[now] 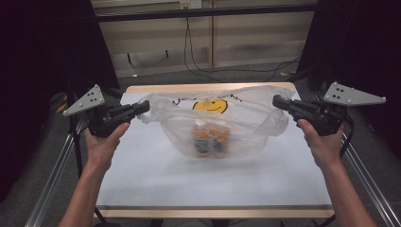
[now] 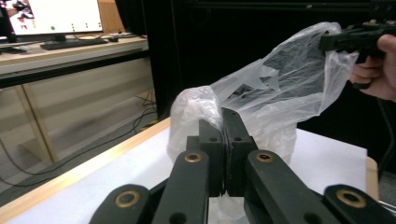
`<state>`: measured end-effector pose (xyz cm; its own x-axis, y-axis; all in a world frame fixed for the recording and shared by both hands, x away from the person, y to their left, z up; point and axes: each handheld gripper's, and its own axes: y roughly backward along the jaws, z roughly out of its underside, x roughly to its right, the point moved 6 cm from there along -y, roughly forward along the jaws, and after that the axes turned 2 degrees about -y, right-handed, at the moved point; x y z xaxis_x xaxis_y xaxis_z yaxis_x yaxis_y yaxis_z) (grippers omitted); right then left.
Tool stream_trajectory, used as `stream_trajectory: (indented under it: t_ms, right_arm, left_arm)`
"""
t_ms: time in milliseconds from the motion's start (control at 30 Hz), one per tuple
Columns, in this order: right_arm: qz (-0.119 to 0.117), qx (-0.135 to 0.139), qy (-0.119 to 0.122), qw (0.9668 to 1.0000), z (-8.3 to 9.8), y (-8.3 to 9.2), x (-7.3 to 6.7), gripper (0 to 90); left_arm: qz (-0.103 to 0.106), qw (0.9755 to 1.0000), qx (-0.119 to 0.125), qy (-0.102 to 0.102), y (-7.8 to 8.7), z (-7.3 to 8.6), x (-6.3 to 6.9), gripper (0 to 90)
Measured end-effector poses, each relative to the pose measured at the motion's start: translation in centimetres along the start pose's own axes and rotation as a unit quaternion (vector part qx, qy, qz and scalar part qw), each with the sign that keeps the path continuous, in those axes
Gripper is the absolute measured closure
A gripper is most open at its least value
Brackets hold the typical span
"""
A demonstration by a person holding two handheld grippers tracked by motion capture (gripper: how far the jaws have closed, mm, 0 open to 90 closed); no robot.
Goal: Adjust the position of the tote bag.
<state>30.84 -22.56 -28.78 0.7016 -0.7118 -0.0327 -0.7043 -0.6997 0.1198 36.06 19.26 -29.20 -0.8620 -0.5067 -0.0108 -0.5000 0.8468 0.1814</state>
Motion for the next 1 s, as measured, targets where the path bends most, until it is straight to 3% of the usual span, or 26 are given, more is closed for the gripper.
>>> stream_trajectory:
  t_ms: [167, 467, 733, 767, 867, 900, 1000]
  right_arm:
    - [0.007, -0.002, 0.004, 1.0, -1.1, -0.6, 0.7, 89.3]
    - [0.039, 0.01, 0.013, 0.9991, -4.4, -1.3, 2.1, 89.4]
    - [0.094, 0.01, 0.015, 0.9954, -6.2, -1.1, 3.6, 89.5]
    - [0.104, 0.01, 0.016, 0.9944, -6.4, -1.0, 3.9, 89.5]
    - [0.108, 0.002, 0.014, 0.994, -6.3, -1.0, 4.2, 89.5]
    - [0.115, -0.013, 0.017, 0.9931, -5.8, -1.4, 4.2, 89.5]
    - [0.109, -0.019, 0.012, 0.9938, -5.3, -1.5, 4.3, 89.5]
  left_arm:
    - [-0.009, 0.9999, -0.004, 0.004, -0.5, -0.8, -1.2, 89.1]
    - [-0.031, 0.9994, -0.012, -0.011, -0.1, -3.4, -3.1, 89.5]
    - [-0.054, 0.9983, -0.021, 0.001, 0.3, -3.2, -5.0, 89.7]
    - [-0.066, 0.9974, -0.03, 0.001, 0.4, -3.0, -5.6, 89.7]
    - [-0.075, 0.9967, -0.033, 0.0, 0.4, -2.8, -5.9, 89.8]
    - [-0.07, 0.997, -0.032, 0.008, 0.3, -2.4, -6.0, 89.8]
    - [-0.063, 0.9974, -0.033, 0.009, 0.2, -2.0, -5.9, 89.7]
